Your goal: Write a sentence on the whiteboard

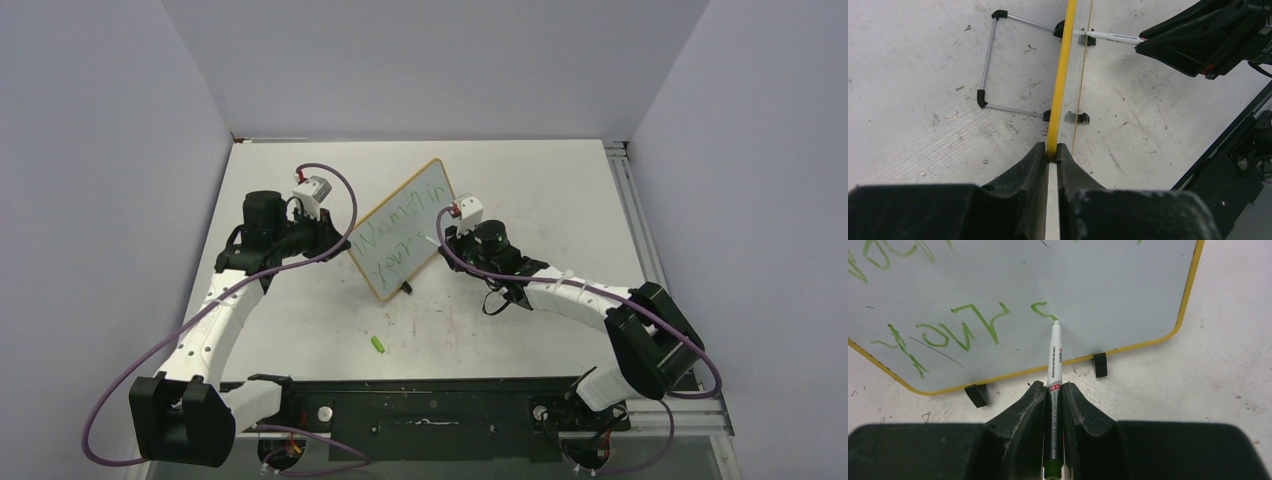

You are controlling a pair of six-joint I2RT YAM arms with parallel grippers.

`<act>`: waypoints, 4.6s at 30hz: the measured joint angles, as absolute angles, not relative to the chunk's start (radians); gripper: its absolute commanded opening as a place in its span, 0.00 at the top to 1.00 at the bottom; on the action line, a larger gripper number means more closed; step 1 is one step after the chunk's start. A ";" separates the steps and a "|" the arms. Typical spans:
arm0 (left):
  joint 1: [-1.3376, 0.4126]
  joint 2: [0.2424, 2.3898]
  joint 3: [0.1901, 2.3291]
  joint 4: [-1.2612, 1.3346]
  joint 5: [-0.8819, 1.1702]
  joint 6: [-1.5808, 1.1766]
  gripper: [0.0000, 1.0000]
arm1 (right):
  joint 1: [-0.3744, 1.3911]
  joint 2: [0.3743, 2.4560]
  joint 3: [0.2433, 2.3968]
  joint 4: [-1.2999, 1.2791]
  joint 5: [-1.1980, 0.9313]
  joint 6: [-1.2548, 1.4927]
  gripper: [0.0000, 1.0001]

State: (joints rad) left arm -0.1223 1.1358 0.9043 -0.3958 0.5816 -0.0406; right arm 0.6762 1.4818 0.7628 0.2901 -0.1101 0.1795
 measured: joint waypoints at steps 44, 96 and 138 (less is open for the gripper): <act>-0.122 1.136 0.904 -0.396 0.582 -0.041 1.00 | 0.682 1.444 0.738 0.337 -0.034 0.191 0.95; -0.122 1.136 0.904 -0.396 0.584 -0.040 1.00 | 0.701 1.471 0.741 0.319 0.023 0.176 0.95; -0.122 1.136 0.904 -0.396 0.586 -0.041 1.00 | 0.713 1.504 0.764 0.320 0.047 0.172 0.95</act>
State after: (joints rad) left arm -0.1223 1.1358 0.9043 -0.3962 0.5858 -0.0406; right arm 0.7132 1.5043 0.7639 0.3202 0.0467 0.1722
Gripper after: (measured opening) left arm 0.079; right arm 0.154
